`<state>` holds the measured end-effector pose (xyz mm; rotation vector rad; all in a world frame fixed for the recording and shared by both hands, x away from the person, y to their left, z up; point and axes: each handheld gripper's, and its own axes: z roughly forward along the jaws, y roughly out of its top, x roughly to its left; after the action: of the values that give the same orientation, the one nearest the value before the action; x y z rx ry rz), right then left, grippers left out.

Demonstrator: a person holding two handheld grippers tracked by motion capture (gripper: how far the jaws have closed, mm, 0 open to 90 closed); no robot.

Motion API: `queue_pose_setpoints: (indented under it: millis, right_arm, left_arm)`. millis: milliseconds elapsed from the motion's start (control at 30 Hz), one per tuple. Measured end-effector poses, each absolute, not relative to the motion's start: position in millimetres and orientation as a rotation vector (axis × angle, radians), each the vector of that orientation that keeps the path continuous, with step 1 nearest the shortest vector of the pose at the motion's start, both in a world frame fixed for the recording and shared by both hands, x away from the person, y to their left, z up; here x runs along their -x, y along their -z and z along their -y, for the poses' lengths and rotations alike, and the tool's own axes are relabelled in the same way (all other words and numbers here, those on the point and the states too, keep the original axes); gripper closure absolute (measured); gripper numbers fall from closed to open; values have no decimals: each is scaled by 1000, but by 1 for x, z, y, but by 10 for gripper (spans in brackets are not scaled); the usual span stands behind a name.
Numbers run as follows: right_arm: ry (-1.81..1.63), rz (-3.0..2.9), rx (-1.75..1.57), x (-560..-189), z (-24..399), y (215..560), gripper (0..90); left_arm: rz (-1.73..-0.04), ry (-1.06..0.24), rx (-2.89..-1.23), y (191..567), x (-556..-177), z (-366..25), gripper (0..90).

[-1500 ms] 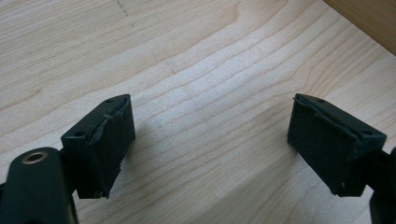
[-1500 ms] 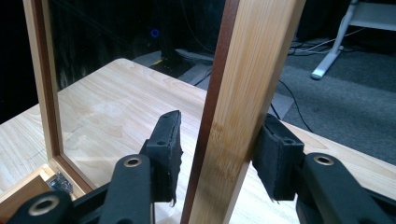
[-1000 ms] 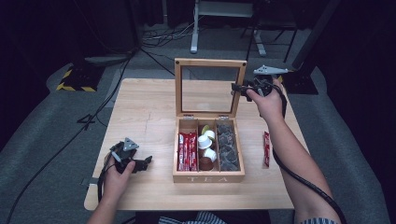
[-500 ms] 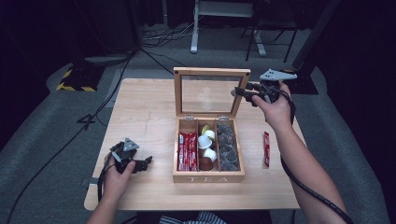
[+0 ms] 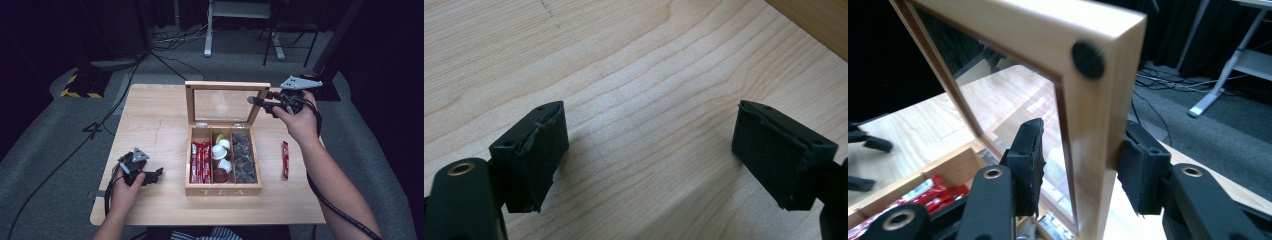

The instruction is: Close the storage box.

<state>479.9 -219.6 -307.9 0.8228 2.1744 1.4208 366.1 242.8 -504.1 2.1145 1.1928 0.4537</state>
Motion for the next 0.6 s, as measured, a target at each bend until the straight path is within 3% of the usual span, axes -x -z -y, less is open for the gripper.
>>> queue_pose_setpoints:
  millis: [600]
  right_arm:
    - [-1320,-2261,-804,-436,220,302,557]
  left_arm:
    - [-1190,-454,-2116,504,-366,-242,153]
